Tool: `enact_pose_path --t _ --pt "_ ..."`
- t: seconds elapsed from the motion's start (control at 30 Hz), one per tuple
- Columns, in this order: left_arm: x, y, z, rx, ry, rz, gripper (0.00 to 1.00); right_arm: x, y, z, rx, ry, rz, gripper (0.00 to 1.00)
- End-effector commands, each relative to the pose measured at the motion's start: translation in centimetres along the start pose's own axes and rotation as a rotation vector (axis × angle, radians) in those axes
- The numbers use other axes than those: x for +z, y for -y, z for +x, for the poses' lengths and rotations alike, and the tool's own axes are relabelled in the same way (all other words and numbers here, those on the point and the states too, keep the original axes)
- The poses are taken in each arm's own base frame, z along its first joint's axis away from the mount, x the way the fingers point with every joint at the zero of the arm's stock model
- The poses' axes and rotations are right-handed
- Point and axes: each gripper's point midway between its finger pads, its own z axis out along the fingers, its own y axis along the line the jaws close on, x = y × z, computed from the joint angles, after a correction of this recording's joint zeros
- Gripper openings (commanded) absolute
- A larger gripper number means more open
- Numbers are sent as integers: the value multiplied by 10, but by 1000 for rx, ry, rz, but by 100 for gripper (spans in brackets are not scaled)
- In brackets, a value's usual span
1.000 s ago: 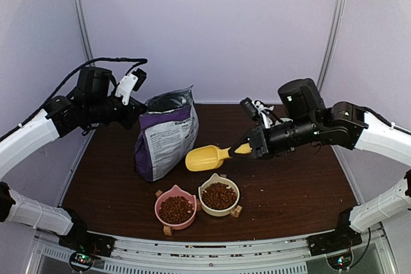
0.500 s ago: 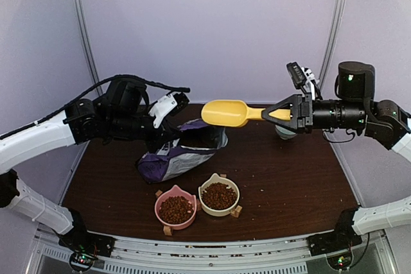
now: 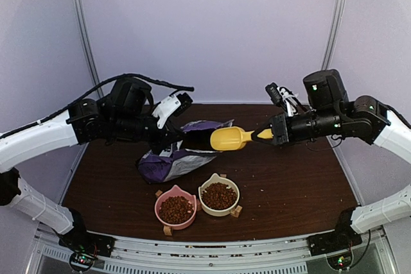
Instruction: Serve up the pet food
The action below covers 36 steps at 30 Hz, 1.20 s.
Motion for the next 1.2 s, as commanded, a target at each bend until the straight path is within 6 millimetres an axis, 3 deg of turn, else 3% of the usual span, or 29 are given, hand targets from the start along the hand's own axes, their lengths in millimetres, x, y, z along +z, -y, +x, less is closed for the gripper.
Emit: enact_pose_path --t 0.0,0.13,0.33,0.47,0.6,0.7,0.83,1.0,1.17 --pt "-3 2 -27 -28 91 3 0 16 11 -17 -107 25 161 20" --pt "0 4 -31 -48 105 12 0 57 31 -23 -161 -20 332 20" --pt "13 2 -27 -120 93 -1 0 146 59 -8 -191 -155 450 18" --pt "20 2 -23 -156 98 -9 0 193 45 3 -144 -185 321 18" --pt "22 3 -24 -187 109 -6 0 219 12 16 -105 -222 97 19" --pt "23 3 -25 -200 114 -6 0 223 -11 24 -82 -236 -63 19" --pt "25 2 -22 -217 115 -13 0 213 -36 28 -73 -244 -227 19" --pt "24 0 -18 -242 115 -26 0 191 -59 18 -45 -196 -388 19" --pt "19 -6 -9 -271 101 -70 0 168 -70 1 9 -133 -502 19"
